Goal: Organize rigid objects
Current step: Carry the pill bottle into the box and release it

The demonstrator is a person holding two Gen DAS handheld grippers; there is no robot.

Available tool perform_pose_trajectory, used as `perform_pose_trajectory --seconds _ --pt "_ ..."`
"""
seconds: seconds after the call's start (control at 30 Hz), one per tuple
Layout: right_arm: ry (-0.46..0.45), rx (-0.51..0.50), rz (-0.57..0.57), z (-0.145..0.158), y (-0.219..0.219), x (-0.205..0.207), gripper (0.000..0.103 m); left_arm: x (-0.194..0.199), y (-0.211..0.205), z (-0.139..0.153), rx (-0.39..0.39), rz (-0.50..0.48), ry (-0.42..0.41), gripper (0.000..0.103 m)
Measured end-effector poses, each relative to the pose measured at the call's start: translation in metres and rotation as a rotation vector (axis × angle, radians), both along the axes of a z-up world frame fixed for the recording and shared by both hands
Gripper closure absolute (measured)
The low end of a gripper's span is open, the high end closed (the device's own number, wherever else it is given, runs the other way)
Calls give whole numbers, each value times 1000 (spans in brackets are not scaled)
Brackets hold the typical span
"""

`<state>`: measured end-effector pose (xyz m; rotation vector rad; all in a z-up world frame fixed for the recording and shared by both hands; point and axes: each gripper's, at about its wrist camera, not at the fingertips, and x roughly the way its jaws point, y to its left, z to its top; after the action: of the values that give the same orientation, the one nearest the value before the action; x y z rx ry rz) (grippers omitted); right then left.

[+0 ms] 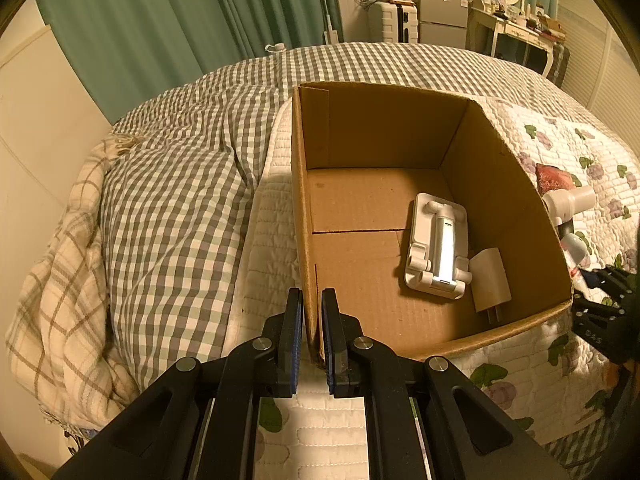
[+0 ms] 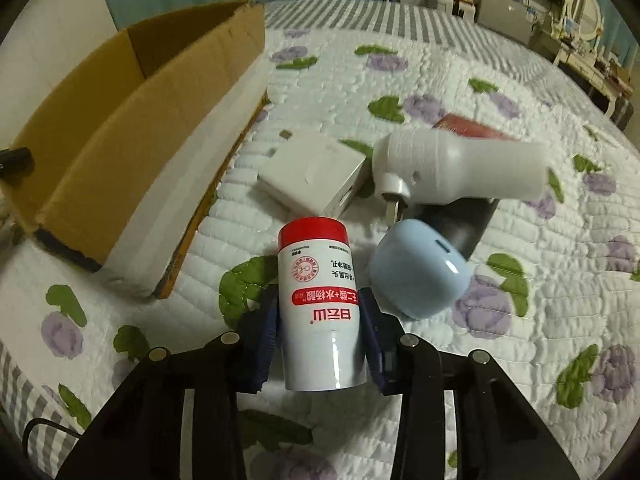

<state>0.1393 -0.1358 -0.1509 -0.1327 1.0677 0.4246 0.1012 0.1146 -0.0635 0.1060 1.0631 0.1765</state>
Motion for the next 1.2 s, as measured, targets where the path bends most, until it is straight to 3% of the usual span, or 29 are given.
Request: perform_pose_trajectory --seconds 0.33,0.53,0.7,0.97,1.2 --pt "-160 48 32 73 6 -14 66 0 -2 0 3 1 2 95" --pt "-272 88 91 128 35 -4 66 -1 0 0 -6 -3 -2 95" --pt "-320 115 150 154 74 -2 66 0 0 0 -1 -7 -2 95" --pt "-279 153 217 132 137 5 66 -2 2 1 -8 -15 -7 95" --pt "-222 130 220 99 158 16 66 -2 3 1 -14 -21 -9 95"
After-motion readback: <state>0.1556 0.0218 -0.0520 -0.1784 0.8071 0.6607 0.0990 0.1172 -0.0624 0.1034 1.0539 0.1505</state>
